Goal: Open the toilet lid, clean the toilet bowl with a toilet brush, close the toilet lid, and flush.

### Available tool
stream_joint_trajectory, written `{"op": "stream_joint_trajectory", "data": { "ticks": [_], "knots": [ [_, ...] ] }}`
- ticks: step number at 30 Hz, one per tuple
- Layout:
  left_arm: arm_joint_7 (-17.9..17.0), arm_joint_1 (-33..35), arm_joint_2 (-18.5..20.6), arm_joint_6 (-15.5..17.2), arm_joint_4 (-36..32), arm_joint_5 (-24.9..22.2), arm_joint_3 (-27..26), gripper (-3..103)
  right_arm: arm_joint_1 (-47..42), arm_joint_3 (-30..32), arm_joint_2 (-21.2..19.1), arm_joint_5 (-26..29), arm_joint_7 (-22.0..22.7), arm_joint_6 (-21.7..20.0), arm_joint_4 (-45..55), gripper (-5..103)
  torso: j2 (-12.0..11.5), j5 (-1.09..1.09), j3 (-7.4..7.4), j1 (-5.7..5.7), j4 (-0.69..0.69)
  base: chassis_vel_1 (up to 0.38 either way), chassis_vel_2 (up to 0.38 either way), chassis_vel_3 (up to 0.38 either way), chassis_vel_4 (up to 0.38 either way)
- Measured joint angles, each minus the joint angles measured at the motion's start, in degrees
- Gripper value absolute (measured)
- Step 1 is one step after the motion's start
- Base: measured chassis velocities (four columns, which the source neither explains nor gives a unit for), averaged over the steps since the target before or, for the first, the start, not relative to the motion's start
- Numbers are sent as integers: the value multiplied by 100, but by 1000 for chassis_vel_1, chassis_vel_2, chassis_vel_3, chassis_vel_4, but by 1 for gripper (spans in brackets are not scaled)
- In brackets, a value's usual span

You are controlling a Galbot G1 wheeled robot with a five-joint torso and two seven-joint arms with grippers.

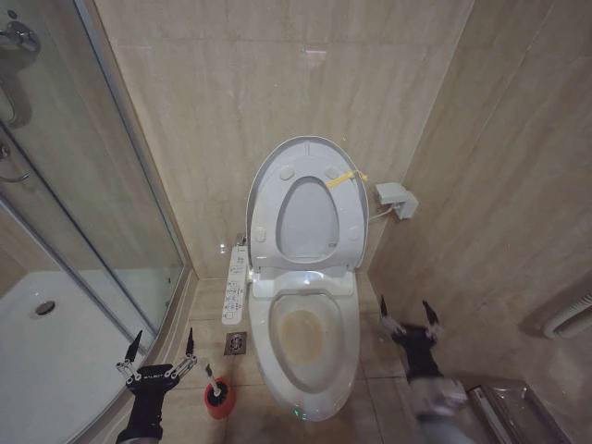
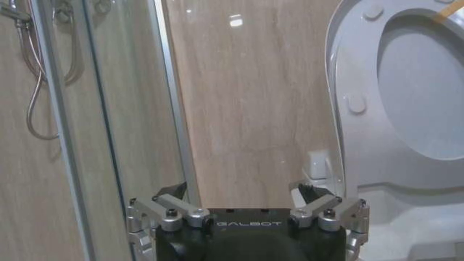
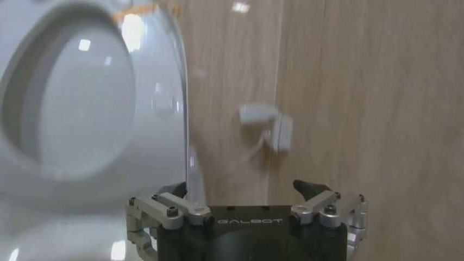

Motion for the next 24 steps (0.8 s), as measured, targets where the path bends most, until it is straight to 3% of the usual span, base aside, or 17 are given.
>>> {"op": "stream_joint_trajectory", "data": {
  "ticks": [5, 7, 15, 24],
  "knots": [
    [0, 0, 0, 0, 0, 0, 0, 100, -446, 278, -12, 192, -446, 275, -44, 100, 0, -2, 0, -1, -3, 0, 0, 0, 0],
    [0, 0, 0, 0, 0, 0, 0, 100, -403, 330, -16, 261, -531, 504, -159, 100, 0, 0, 0, -1, 3, 0, 0, 0, 0],
    [0, 0, 0, 0, 0, 0, 0, 100, 202, 391, 112, 112, -523, 734, -447, 100, 0, 0, 0, 0, 4, 0, 0, 0, 0],
    [0, 0, 0, 0, 0, 0, 0, 100, 894, 361, -15, 284, -476, 695, -756, 100, 0, 0, 1, 1, 1, 0, 0, 0, 0]
  ]
}}
